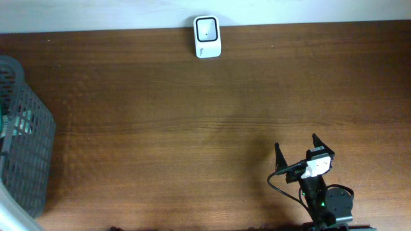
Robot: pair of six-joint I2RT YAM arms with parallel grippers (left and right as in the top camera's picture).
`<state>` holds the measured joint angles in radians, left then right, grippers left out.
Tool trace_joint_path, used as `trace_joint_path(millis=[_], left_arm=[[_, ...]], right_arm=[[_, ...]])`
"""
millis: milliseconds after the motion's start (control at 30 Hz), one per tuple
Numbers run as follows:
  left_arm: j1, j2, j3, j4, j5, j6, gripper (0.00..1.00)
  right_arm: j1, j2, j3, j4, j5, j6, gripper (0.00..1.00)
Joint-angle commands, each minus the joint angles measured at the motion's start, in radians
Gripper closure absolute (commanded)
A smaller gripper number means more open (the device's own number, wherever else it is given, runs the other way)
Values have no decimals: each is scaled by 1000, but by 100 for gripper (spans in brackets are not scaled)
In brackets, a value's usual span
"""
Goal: Scan the item barcode
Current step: 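Lift green toilet tissue packs from basket with left gripper, place on table, then take light green wipes pack from basket with left gripper, drop on table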
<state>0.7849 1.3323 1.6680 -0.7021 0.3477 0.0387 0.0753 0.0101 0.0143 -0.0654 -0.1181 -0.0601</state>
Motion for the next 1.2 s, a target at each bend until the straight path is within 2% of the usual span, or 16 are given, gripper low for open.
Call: trace_joint_path(millis=[0, 100, 167, 267, 367, 533, 633, 700, 733, 767, 833, 900, 1067, 1100, 1167], left_arm=[[-177, -115, 5, -25, 16, -28, 100], [-436, -103, -7, -208, 12, -28, 100], [-583, -90, -57, -269, -9, -28, 100], [-816, -85, -198, -281, -161, -28, 100], [-972, -21, -334, -279, -177, -31, 100], [-1223, 217, -388, -147, -176, 19, 100], [-1329, 397, -388, -26, -161, 19, 100], [-1350, 454, -387, 29, -162, 18, 100], [-1352, 467, -388, 46, -161, 18, 62], [-1352, 476, -387, 58, -163, 18, 1], [-1332, 475, -356, 52, -191, 18, 1], [-1284, 473, -246, -28, -191, 18, 1], [-1111, 473, 275, -385, -188, 19, 1], [-1070, 473, 382, -457, -189, 58, 1], [-944, 472, 608, -594, -262, 55, 1]], right_arm=[[-4, -7, -9, 2, -2, -3, 1], [-4, -7, -9, 2, -2, -3, 2], [-4, -7, -9, 2, -2, -3, 2], [-4, -7, -9, 2, -2, -3, 2], [-4, -7, -9, 2, -2, -3, 2], [-4, -7, -9, 2, -2, -3, 2], [-4, -7, -9, 2, -2, -3, 2], [-4, -7, -9, 2, -2, -3, 2], [-4, -7, -9, 2, -2, -3, 2], [-4, -7, -9, 2, -2, -3, 2], [-4, -7, -9, 2, -2, -3, 2], [-4, -7, -9, 2, -2, -3, 2], [-4, -7, -9, 2, -2, -3, 2], [-4, -7, -9, 2, -2, -3, 2], [-4, -7, -9, 2, -2, -3, 2]])
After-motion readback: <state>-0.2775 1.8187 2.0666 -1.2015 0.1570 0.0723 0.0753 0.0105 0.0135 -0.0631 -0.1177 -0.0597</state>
